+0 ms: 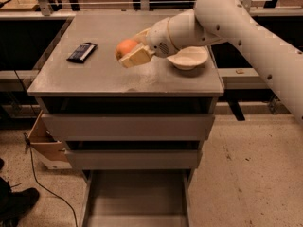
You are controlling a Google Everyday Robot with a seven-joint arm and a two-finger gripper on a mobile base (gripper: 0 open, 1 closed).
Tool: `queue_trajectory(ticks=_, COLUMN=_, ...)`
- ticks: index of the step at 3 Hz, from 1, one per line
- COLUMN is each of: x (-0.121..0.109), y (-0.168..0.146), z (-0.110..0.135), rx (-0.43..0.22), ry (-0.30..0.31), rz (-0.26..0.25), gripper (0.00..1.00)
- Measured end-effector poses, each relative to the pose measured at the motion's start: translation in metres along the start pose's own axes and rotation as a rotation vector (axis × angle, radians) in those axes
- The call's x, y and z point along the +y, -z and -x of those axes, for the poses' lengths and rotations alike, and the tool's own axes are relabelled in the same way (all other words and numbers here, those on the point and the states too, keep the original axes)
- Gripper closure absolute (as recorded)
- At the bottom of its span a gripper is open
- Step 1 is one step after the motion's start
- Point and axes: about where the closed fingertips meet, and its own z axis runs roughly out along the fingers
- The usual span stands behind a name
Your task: Place orange can into bottom drawer
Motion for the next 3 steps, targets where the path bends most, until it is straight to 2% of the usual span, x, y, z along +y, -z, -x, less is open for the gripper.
queue_trajectory(ticks=1, x=0.039, y=0.011, z=0.007, rx=-0.005, ry=0.042, rz=0.041, gripper=1.0)
queue_trajectory(ticks=2, x=0.095, y=0.034, z=0.006, rx=0.002, ry=0.053, rz=0.069, gripper=1.0)
queue_trajectory(ticks=3, x=0.153, y=0.063, z=-0.004, rx=0.022, ry=0.034, rz=0.072, gripper=1.0)
